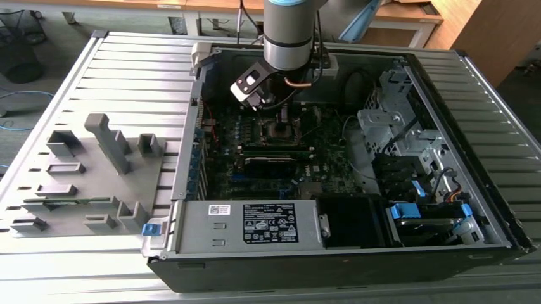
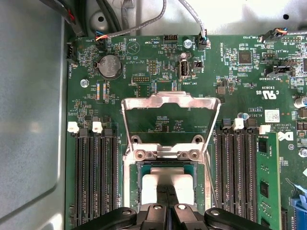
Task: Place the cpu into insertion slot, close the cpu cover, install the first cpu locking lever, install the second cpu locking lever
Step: 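Place the cpu into insertion slot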
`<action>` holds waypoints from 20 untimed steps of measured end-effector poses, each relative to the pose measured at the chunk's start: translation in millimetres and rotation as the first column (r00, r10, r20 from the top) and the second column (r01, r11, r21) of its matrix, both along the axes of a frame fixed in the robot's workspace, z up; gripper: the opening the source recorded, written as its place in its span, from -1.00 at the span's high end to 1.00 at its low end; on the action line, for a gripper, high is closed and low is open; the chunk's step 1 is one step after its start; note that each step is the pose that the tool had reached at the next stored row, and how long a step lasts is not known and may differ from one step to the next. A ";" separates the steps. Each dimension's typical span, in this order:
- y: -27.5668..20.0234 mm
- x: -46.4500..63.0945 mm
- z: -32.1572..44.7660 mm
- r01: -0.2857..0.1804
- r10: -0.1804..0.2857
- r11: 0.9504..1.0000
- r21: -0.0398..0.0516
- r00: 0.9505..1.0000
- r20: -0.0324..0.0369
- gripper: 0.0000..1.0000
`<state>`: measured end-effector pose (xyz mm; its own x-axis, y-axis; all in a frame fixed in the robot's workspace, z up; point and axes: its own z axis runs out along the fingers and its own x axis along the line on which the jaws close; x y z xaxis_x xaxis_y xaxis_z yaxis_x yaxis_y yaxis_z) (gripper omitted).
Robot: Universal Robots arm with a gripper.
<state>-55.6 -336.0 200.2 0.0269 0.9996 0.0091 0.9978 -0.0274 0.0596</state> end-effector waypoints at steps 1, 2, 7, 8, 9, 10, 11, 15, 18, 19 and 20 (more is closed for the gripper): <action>0.0 0.0 0.0 0.000 0.000 1.000 0.000 1.000 0.000 0.79; 0.0 0.0 0.0 0.000 0.000 1.000 0.000 1.000 0.000 0.79; 0.0 0.0 -0.7 0.000 0.000 1.000 0.000 1.000 0.000 0.79; 0.0 0.0 -1.1 0.000 0.000 1.000 0.000 1.000 0.000 0.79; -0.1 -0.1 -1.3 0.000 0.000 1.000 -0.001 1.000 -0.001 0.79; -0.1 -0.1 -1.4 0.000 0.000 1.000 -0.001 1.000 0.000 0.79; -0.1 -0.1 -1.5 0.000 0.000 1.000 -0.001 1.000 0.000 0.79; 0.0 0.0 -1.7 0.000 0.000 1.000 0.000 1.000 0.000 0.79; 0.0 0.0 -1.8 0.000 0.000 1.000 0.000 1.000 0.000 0.79; 0.0 0.0 -1.8 0.000 0.000 1.000 0.000 1.000 0.000 0.79; 0.0 0.0 -1.8 0.000 0.000 1.000 0.000 1.000 0.000 0.79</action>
<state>-55.6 -336.0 198.4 0.0269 0.9996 0.0091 0.9978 -0.0274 0.0596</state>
